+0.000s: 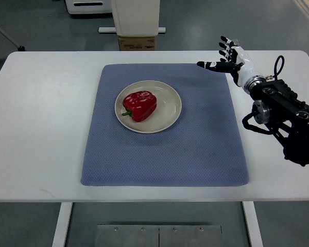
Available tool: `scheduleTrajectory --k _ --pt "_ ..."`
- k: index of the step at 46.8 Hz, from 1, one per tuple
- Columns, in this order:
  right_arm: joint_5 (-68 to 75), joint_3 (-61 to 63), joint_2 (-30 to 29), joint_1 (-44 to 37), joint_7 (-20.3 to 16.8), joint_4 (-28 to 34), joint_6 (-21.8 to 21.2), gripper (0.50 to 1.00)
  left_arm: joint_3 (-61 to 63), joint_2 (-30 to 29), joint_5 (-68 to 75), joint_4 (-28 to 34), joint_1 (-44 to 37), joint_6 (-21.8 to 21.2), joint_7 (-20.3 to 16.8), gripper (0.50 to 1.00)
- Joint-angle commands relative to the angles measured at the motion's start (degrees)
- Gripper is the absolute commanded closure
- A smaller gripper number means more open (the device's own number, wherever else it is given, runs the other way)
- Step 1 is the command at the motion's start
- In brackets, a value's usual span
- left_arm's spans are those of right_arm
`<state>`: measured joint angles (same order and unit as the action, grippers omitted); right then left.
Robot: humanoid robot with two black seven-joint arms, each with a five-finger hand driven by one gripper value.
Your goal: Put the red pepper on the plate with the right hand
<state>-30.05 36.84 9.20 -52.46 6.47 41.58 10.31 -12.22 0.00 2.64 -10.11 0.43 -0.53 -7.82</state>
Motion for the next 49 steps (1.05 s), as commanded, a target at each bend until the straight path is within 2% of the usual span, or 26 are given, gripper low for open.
scheduleTrajectory --k 1,7,16,49 --pt "-0.01 2.35 -0.41 0.87 -1.11 0.08 0.06 0.505 0.0 0.0 0.0 0.0 0.01 0.0 0.0 0.5" --pt "-0.01 6.3 -1.64 1.84 -2.25 0.08 0.06 0.502 0.0 0.0 0.0 0.0 0.01 0.0 0.0 0.5" --pt "-0.01 9.21 -2.87 2.89 -1.55 0.08 0.5 0.5 0.0 0.0 0.0 0.0 0.01 0.0 0.0 0.5" --pt "0.17 9.3 -5.07 4.83 -1.55 0.08 0.5 0.5 0.0 0.0 0.0 0.0 0.01 0.0 0.0 0.5"
